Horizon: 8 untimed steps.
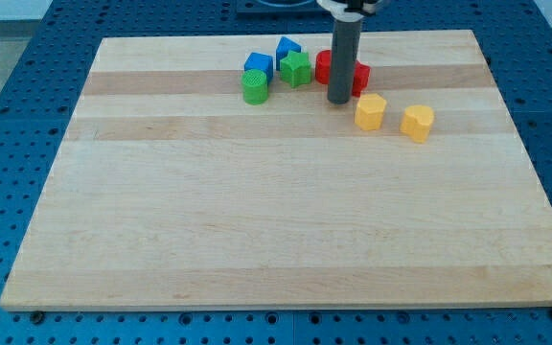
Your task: Move the yellow hexagon to the bottom of the green star
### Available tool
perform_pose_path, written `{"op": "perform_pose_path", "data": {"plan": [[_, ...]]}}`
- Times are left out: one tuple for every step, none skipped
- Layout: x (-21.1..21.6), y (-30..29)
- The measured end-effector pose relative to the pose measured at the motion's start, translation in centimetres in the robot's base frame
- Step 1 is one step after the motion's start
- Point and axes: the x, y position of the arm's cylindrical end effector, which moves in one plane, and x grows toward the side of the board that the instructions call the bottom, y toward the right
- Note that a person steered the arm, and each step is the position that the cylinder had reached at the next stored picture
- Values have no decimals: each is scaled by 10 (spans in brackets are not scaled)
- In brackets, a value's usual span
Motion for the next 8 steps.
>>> {"op": "perform_pose_path", "data": {"plan": [[0,-13],[8,-25],[67,-27],[93,13],[88,97],[84,117],[82,115],[82,91]]}}
